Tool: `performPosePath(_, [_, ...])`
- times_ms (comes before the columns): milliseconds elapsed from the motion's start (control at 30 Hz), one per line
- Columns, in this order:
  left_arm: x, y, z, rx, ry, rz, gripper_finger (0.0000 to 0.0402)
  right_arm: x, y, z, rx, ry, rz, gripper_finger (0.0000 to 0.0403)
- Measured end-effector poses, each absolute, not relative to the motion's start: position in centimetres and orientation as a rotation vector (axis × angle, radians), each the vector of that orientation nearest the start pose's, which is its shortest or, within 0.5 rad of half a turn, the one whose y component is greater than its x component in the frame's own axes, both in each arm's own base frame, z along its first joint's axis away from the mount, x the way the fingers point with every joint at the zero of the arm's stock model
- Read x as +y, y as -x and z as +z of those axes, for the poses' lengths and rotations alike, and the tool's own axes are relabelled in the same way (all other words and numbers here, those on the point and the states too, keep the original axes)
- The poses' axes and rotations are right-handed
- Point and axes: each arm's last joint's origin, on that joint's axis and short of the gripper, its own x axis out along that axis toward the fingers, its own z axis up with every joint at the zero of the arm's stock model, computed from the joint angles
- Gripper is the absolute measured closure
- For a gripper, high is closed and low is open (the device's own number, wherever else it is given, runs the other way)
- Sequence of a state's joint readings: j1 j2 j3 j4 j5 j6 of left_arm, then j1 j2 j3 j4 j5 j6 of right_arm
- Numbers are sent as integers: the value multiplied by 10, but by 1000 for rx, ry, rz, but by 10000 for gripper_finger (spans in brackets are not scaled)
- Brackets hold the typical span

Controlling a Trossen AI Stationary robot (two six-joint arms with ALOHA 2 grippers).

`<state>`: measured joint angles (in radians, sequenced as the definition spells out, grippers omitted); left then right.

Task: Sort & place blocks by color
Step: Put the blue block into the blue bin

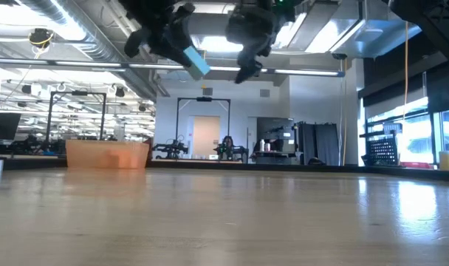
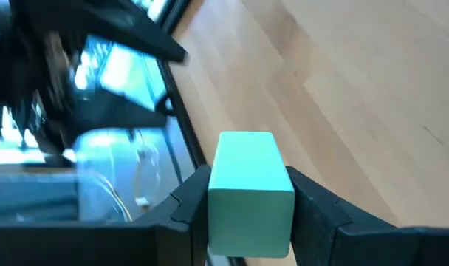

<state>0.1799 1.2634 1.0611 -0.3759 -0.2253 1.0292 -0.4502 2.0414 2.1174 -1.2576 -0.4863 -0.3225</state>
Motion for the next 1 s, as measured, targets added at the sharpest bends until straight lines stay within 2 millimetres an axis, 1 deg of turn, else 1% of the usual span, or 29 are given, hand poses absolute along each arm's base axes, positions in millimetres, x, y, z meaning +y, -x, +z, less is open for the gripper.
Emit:
performPosePath(100, [55,-263,310,780,-907,101,277,-178,-365,339,1051,-235,130,80])
performPosePath(167, [52,-253,307,839,-821,96,277,-183,-358,344,1057,-219,84,80])
performPosePath(267, [47,-245,310,880,-680,101,277,-191,-347,351,1072,-198,19,80])
performPosePath(333, [41,-232,307,984,-563,94,277,-193,-340,358,1067,-174,-16,80])
performPosePath(400, [37,-228,314,997,-446,102,277,-195,-333,365,1061,-156,-43,80])
performPosePath(500, [27,-214,316,1096,-195,79,277,-195,-325,374,1048,-129,-64,80])
performPosePath(567, [19,-212,320,1092,-5,42,277,-194,-319,379,1045,-86,-43,80])
performPosePath(633, [10,-210,320,1115,161,3,277,-189,-312,385,1051,-38,-10,79])
performPosePath(700, [-1,-207,318,1162,282,-36,277,-185,-306,388,1069,-10,27,79])
performPosePath(833, [-26,-204,317,1217,375,-111,277,-174,-300,390,1074,-38,162,79])
performPosePath(1000, [-62,-195,317,1294,460,-152,277,-160,-297,391,1001,-114,396,79])
